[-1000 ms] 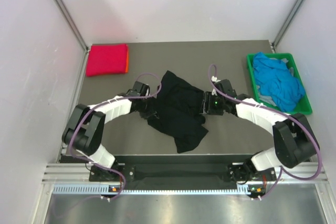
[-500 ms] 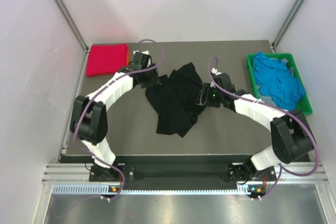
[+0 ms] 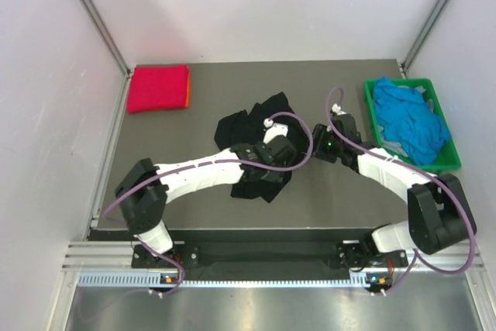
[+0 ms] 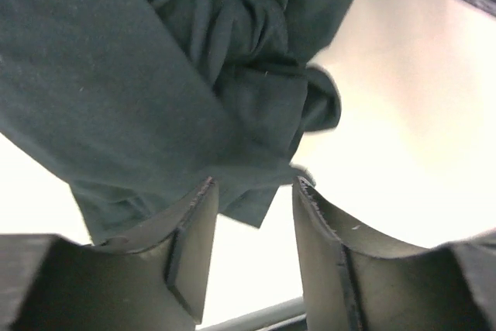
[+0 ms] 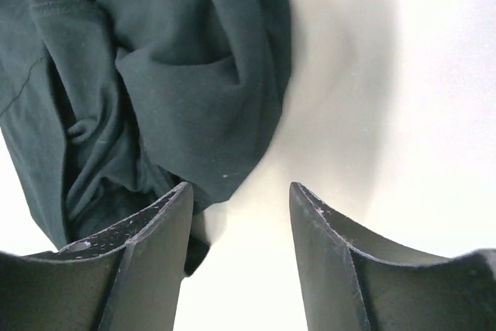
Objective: Fold and stack the t-shirts
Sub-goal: Flatten the tshirt out
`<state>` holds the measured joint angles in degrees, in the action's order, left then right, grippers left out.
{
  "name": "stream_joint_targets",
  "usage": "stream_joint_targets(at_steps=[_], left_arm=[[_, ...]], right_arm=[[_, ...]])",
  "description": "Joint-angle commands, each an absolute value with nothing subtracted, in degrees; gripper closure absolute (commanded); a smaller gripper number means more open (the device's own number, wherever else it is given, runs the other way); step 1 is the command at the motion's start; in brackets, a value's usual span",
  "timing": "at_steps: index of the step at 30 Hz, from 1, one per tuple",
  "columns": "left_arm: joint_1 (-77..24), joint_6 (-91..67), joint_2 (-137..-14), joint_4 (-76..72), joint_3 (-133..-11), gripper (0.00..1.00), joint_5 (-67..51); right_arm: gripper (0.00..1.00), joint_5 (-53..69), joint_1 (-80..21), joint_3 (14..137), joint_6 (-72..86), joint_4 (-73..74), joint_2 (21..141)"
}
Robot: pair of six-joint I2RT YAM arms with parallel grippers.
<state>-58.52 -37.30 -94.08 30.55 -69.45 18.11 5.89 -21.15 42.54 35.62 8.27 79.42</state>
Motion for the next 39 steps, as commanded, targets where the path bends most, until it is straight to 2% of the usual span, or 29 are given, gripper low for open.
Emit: stream_joint_targets(at_steps=[1,11,17,22,28,35,39], left_arm=[[-60.38,-44.29,-97.9,36.02,-75.93,0.52,27.41],[-64.95,-54.84,-107.66,41.31,-80.86,0.62,26.99],[-65.83,-56.24,-111.79,45.78,-84.2,0.59,29.09],[-65.83,-57.13,-112.33,46.32,-84.46,0.5,31.81],[-65.83,-56.6,-115.22,48.95,-87.8,0.49,34.19],[-65.83,-55.46,-115.84,50.18,-88.94,0.59,36.39],[-65.92,-54.84,-115.05,52.29,-89.91,0.79,36.39]], right_arm=[[0.47,6.76,-19.69,41.22,35.51,5.19,76.2],[0.47,9.14,-17.31,36.48,35.42,2.81,73.48],[0.46,10.02,-16.52,35.34,35.07,2.29,72.78],[0.47,10.98,-16.35,34.45,34.72,1.85,72.34],[0.47,11.87,-16.26,34.01,34.72,1.49,72.42],[0.47,12.13,-16.26,33.49,34.63,0.7,73.21],[0.47,12.3,-16.26,33.84,34.54,1.05,73.48]])
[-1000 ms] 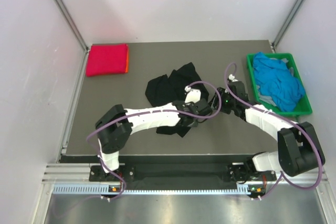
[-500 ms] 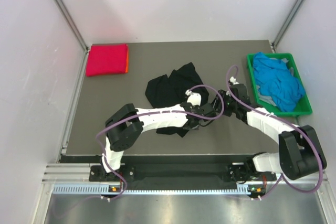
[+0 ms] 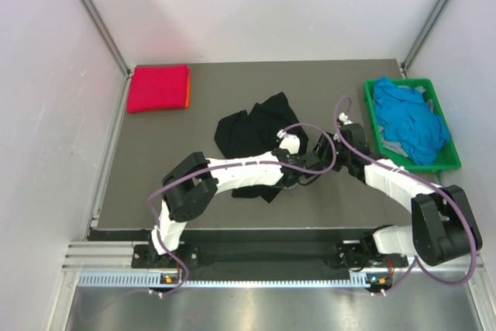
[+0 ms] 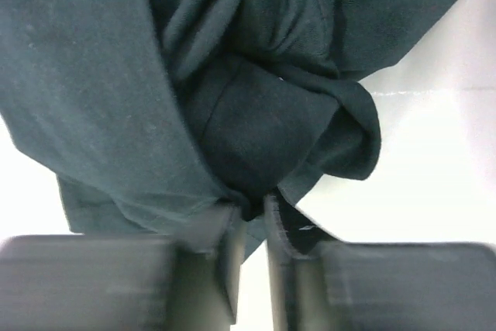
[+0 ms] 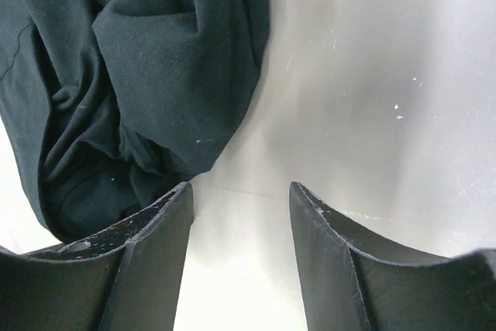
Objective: Fold and stack the t-shirts
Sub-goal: Flatten the tshirt out
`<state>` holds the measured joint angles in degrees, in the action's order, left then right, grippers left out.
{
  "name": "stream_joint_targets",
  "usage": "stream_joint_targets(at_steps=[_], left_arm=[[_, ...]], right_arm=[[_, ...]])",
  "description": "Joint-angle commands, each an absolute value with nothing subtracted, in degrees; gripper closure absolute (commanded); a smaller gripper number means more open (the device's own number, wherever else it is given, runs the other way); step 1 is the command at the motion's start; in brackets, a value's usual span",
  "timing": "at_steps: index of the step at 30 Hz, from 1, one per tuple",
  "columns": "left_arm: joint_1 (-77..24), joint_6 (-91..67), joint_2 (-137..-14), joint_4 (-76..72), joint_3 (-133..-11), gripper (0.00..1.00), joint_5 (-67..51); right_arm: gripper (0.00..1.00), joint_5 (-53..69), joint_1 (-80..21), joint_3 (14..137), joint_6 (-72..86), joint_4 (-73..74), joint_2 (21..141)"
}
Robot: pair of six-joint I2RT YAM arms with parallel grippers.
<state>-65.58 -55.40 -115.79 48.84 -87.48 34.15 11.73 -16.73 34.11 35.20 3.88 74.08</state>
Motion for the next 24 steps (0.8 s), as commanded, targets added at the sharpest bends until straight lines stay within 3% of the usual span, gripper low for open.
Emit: stream_joint_targets(at_steps=[1,4,14,18,24], left_arm=[[-65.92,-54.93,-113.74,52.73,-89.74,0.85,36.56],[-65.83,-54.49,-109.1,53.96,-88.95,1.0,37.0],[-58.11,-50.99,-85.63,55.82,-78.16,1.0,39.38],[-51.53,-46.15,-73.51,49.94,-70.77,1.0,34.91],[-46.33,-39.65,-66.63,39.65,-62.76,0.95,22.44]], right_arm=[[0.47,12.3,-16.35,34.19,34.54,1.4,73.39],[0.47,12.22,-16.35,34.98,34.63,2.19,73.3],[0.47,13.97,-16.52,40.42,41.56,-1.21,78.56],[0.45,13.8,-19.85,44.02,43.5,-1.76,82.26],[0.45,11.69,-22.23,45.8,44.73,-0.35,84.82]])
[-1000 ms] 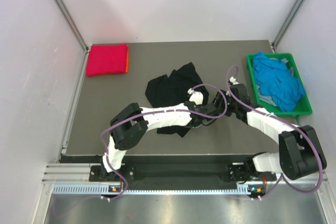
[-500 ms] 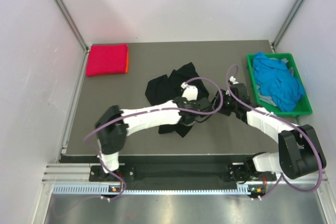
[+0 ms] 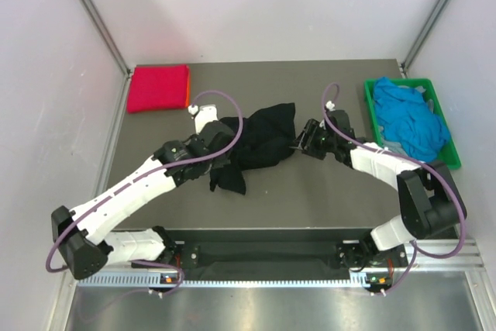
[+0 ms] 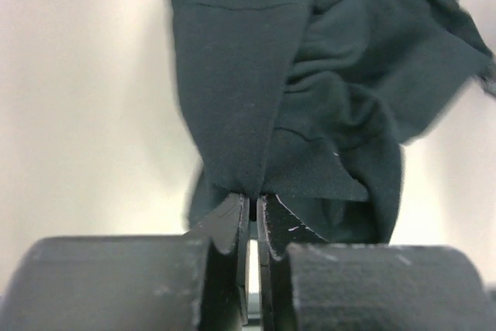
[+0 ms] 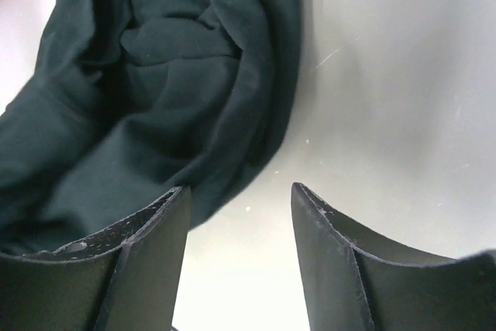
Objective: Fold and stack the t-shirts
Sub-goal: Flatten the tshirt out
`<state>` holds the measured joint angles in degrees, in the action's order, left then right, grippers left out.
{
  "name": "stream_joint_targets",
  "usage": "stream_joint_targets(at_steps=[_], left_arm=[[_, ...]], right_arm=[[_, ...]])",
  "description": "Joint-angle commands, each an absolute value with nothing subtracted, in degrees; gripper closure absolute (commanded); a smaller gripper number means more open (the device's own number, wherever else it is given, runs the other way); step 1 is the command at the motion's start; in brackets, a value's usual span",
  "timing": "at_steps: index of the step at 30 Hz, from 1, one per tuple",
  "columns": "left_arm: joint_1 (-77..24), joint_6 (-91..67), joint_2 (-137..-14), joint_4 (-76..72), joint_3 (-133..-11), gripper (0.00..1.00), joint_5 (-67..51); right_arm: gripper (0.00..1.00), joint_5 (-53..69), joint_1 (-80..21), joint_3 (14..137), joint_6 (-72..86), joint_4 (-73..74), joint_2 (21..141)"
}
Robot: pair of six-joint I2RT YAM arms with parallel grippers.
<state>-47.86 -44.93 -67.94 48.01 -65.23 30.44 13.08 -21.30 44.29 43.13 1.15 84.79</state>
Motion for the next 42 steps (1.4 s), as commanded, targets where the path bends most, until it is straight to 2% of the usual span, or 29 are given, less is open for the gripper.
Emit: stream_joint_targets(at_steps=[1,3,6,10,12,13,14,16,20,21,22,23,24,27,30,34,36,42], left_arm=[[-45.97,-38.42,-66.53,38.51,-61.88,0.94,18.67],[-45.27,-37.62,-67.23,36.83,-61.44,0.89,15.13],[-44.91,-36.83,-68.64,35.86,-60.91,0.89,11.69],[-44.47,-36.04,-69.61,34.63,-59.86,0.66,7.92],[-44.21,-36.12,-70.22,34.45,-60.03,0.68,6.42],[-44.21,-36.04,-70.57,34.37,-60.38,0.72,6.07],[-44.12,-36.04,-70.84,34.54,-60.64,0.88,5.72],[-44.03,-36.12,-71.28,34.54,-60.82,1.0,5.1],[-43.95,-36.47,-71.28,35.24,-60.47,1.0,4.49],[-43.95,-36.3,-71.37,35.51,-60.73,0.99,3.18],[-43.95,-36.3,-71.28,36.55,-60.82,0.93,2.47],[-43.95,-36.12,-71.02,37.61,-61.08,0.86,1.85],[-44.03,-36.82,-70.75,38.84,-61.69,0.72,1.5],[-44.3,-38.05,-67.95,41.39,-60.65,0.64,2.19],[-44.65,-39.89,-63.82,42.36,-58.63,0.63,3.95],[-45.26,-42.09,-61.26,40.0,-54.94,0.65,0.35],[-46.58,-43.85,-61.35,38.85,-53.1,0.67,-1.76],[-49.57,-46.32,-64.16,38.93,-51.77,0.66,1.58]], right_arm=[[0.45,11.52,-22.41,45.53,44.74,-0.18,83.94],[0.45,11.25,-23.55,45.09,44.39,1.48,82.97],[0.44,10.37,-25.75,44.12,43.94,2.98,80.95],[0.44,10.28,-28.21,42.89,45.61,2.99,78.93],[0.43,10.28,-29.61,42.72,45.96,3.08,78.58],[0.44,10.28,-29.97,42.8,46.14,3.08,78.49],[0.43,10.37,-30.67,42.8,46.32,3.08,78.49],[0.43,10.55,-31.29,42.72,46.76,2.73,78.14],[0.43,10.55,-34.0,41.66,47.55,0.53,77.17],[0.43,10.55,-34.71,41.23,47.81,0.44,76.99],[0.43,10.37,-35.24,40.96,47.9,0.44,76.82],[0.44,10.37,-36.38,40.87,48.07,-1.21,76.82],[0.44,10.37,-37.08,40.35,48.25,-1.75,76.82],[0.46,10.37,-39.9,39.55,49.13,-4.3,77.25],[0.48,10.63,-42.27,39.38,50.01,-7.2,78.48],[0.5,10.9,-45.78,39.72,50.45,-10.63,80.94],[0.51,11.33,-46.58,40.08,50.97,-12.12,82.17],[0.51,11.08,-48.07,40.17,51.85,-13.27,84.37]])
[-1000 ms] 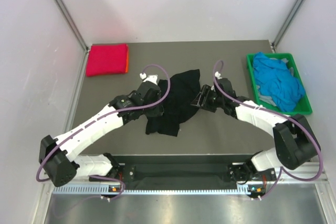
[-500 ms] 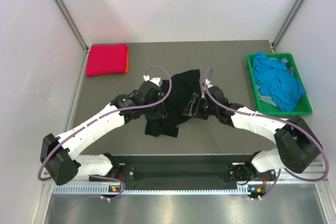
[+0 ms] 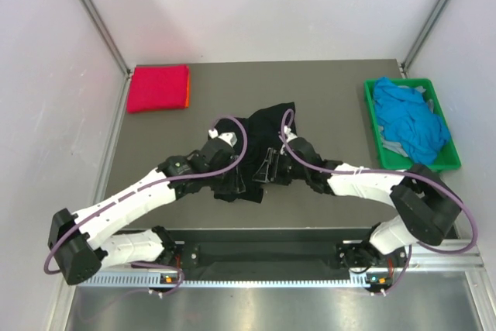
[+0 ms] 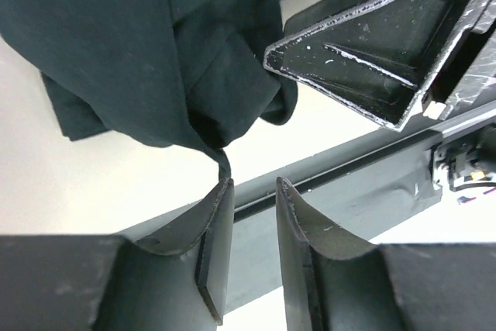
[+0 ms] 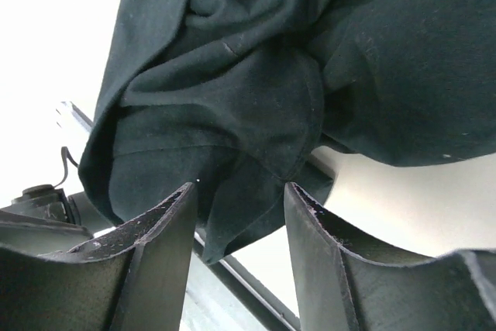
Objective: Fold and stack the t-shirts
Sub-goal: Flatten the tshirt out
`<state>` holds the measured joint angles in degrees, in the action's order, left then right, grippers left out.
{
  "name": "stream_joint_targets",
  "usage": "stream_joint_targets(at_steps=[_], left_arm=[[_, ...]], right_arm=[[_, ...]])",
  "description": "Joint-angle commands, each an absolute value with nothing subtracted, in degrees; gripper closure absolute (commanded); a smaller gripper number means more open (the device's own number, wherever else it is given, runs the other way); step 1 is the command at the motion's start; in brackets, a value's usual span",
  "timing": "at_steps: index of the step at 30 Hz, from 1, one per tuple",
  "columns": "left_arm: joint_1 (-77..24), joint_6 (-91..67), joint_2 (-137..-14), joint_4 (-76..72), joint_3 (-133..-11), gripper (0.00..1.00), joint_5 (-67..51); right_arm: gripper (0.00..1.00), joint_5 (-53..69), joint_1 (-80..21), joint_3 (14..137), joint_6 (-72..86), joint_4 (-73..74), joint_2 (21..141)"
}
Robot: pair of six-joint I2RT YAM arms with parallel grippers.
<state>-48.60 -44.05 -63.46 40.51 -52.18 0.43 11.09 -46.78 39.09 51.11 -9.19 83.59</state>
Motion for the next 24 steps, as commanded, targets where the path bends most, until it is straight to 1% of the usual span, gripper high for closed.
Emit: stream_joint_targets(at_steps=[1,3,9,18,20,21,22,23,24], left_arm=[[-49.92,-46.32,-64.33,38.85,-51.68,0.65,1.93],[-50.71,-46.76,-64.86,38.94,-51.16,0.63,2.81],[-51.33,-47.46,-66.62,37.88,-49.48,0.63,3.16],[-51.5,-47.99,-68.99,37.09,-48.08,0.66,6.23],[-51.5,-47.99,-69.08,37.0,-48.25,0.71,7.81],[-51.59,-47.99,-69.17,37.0,-48.34,0.77,8.17],[-51.5,-47.9,-69.17,36.91,-48.6,0.87,8.61],[-51.5,-47.64,-69.26,37.09,-49.13,1.0,9.31],[-51.5,-47.64,-69.17,37.52,-49.74,1.0,10.88]], right_arm=[[0.51,11.07,-48.25,40.17,51.86,-13.27,84.55],[0.51,10.9,-48.43,39.9,52.03,-13.45,84.9],[0.51,10.64,-48.95,39.99,52.38,-13.8,85.17],[0.51,10.55,-49.22,40.6,52.47,-13.45,86.04],[0.51,10.55,-49.39,40.95,52.73,-13.53,86.22],[0.5,10.55,-49.48,40.96,53.0,-13.54,86.48],[0.5,10.55,-49.57,40.87,53.26,-13.8,86.57],[0.5,10.29,-49.48,40.7,54.13,-14.06,86.66],[0.5,10.11,-49.48,40.52,54.66,-14.24,86.66]])
